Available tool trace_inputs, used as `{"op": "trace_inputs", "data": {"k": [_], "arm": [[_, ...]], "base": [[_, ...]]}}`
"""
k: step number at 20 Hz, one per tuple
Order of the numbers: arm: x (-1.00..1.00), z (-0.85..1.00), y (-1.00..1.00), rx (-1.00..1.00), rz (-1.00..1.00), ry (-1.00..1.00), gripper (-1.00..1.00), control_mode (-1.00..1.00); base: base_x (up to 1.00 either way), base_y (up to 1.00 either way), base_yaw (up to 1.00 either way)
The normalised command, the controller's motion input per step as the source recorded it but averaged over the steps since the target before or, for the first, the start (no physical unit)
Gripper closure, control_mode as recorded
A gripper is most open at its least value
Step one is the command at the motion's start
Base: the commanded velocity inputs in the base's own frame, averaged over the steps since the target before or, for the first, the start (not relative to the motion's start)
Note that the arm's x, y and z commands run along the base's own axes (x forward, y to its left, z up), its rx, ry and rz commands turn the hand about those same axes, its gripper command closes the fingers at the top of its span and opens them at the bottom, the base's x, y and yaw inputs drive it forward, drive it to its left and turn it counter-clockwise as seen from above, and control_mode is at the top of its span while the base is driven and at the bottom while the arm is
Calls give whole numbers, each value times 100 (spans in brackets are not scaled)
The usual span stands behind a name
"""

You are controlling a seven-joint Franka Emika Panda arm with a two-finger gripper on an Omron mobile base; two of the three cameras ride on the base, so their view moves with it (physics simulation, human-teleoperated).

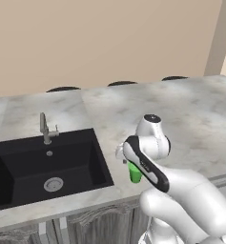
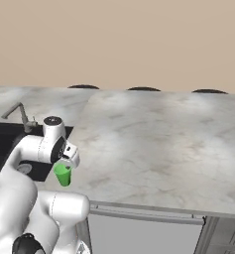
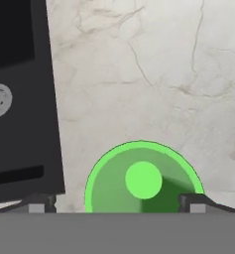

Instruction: Pick the cup and bowl from the counter and place them on the counter next to the sink.

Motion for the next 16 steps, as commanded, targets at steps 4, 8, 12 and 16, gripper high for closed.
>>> {"op": "trace_inputs", "data": {"k": [4, 8, 12, 16], "arm": [[-19, 27, 5, 8, 1, -1, -100, -100], [-76, 0, 0, 0, 6, 0, -100, -100], [-74, 13, 0, -1, 8, 0, -100, -100], [-59, 39, 0, 0, 7, 0, -100, -100]], "base": [[0, 0, 0], [0, 0, 0], [0, 0, 0], [0, 0, 0]]}}
